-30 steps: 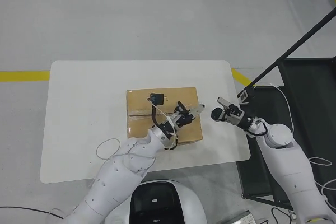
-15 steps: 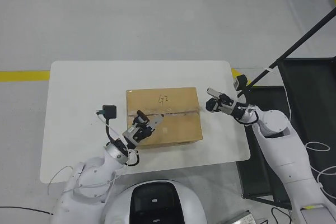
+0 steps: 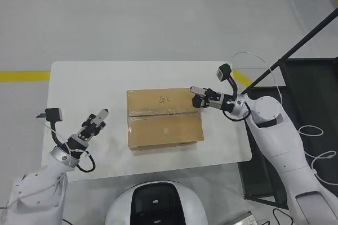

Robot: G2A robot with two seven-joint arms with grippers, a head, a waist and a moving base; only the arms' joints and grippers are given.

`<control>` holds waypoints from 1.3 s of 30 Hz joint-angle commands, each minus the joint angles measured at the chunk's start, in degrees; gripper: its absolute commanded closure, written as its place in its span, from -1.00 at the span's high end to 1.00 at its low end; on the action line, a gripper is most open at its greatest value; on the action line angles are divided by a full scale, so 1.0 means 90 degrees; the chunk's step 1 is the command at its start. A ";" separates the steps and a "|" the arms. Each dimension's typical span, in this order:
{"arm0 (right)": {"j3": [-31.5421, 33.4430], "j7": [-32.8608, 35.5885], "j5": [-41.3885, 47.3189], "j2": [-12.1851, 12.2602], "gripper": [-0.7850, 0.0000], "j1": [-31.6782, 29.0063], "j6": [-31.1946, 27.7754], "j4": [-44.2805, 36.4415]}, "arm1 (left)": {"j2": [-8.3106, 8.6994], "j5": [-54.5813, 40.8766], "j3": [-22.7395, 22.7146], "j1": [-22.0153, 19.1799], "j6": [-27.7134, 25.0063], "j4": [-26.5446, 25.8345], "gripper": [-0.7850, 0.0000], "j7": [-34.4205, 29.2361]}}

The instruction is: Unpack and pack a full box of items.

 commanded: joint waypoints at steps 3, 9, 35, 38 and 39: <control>-0.0791 0.0148 0.0086 -0.0205 1.00 0.0747 -0.0046 0.0407 | 0.0064 -0.0325 -0.0451 -0.0177 0.0065 0.0258 1.00 -0.0291; -0.1983 0.0149 0.0316 -0.0627 1.00 0.1683 -0.0135 0.0932 | 0.0171 -0.0736 -0.0891 -0.0400 0.0316 0.0701 1.00 -0.1025; -0.4436 -0.0131 0.1005 -0.2315 1.00 0.3232 -0.0582 0.3156 | 0.0361 -0.1346 -0.1579 -0.0681 0.0312 0.1374 1.00 -0.0459; -0.4521 -0.0233 0.0958 -0.2447 1.00 0.3290 -0.0526 0.3398 | 0.0371 -0.1445 -0.1618 -0.0660 0.0326 0.1363 1.00 -0.0380; -0.4538 -0.0312 0.0917 -0.2485 1.00 0.3313 -0.0499 0.3481 | 0.0374 -0.1446 -0.1622 -0.0646 0.0310 0.1359 1.00 -0.0352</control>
